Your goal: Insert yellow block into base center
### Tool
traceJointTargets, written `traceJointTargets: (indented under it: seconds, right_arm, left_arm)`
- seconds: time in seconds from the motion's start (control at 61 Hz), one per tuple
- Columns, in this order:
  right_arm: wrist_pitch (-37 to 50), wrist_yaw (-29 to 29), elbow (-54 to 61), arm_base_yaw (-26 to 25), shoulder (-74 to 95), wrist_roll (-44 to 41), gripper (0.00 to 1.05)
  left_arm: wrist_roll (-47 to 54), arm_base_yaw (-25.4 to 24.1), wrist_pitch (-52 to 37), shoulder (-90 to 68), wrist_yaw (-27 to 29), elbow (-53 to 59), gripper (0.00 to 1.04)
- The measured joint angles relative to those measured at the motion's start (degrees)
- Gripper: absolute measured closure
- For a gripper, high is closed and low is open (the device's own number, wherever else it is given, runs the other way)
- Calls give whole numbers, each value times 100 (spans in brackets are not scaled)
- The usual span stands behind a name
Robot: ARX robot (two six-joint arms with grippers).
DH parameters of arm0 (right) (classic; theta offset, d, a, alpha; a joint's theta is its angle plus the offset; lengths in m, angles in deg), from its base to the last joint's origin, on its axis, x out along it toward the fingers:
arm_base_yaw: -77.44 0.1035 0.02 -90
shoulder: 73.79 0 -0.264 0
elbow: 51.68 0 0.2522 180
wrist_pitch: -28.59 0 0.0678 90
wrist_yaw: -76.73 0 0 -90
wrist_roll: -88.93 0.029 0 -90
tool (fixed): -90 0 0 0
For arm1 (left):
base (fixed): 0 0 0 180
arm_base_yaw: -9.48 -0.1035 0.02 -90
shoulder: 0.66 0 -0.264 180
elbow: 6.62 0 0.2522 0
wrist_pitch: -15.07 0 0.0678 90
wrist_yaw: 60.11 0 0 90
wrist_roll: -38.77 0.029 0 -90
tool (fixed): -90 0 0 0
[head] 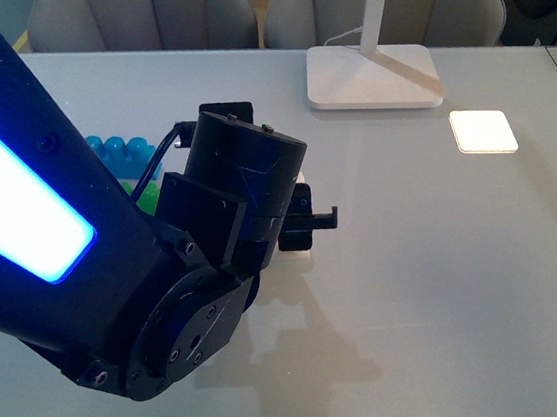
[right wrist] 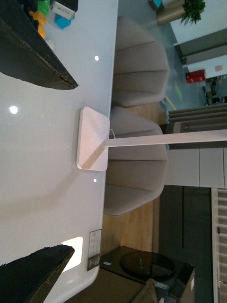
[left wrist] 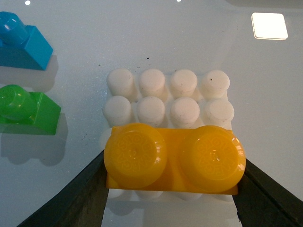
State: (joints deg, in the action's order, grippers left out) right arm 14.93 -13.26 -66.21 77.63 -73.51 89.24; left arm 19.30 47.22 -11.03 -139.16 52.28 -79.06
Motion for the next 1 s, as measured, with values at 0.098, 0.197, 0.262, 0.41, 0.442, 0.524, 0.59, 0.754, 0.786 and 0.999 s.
traceJointTargets:
  seconds: [0.098,0.197,0.262,0.41,0.442,0.524,0.59,0.754,0.786,0.999]
  right_arm:
    - [0,0,2,0,0,0,9]
    - [0,-2,2,0,0,0,9]
    - [-2,0,2,0,0,0,9]
    - [0,0,2,0,0,0,9]
    - [0,0,0,0,0,0,9]
    - [-2,-2,0,0,0,0,9]
    - [0,0,2,0,0,0,9]
    - [0,0,0,0,0,0,9]
    - [0,0,0,0,0,0,9]
    - [0,0,0,0,0,0,9]
  left_arm:
    - [2,-2,31,-90,2,-116,41]
    - [4,-7,57,-177,-7,-214,41]
    - [7,-20,79,-243,-4,-284,41]
    - [28,-48,116,-341,-7,-385,41]
    - [35,-55,120,-354,-9,-400,41]
    - [59,-61,122,-380,-9,-446,41]
    - [81,-68,125,-413,-11,-485,41]
    - [103,-68,146,-446,-11,-553,41]
    - [111,-68,153,-457,-11,-573,41]
    - [118,-68,195,-531,-9,-625,41]
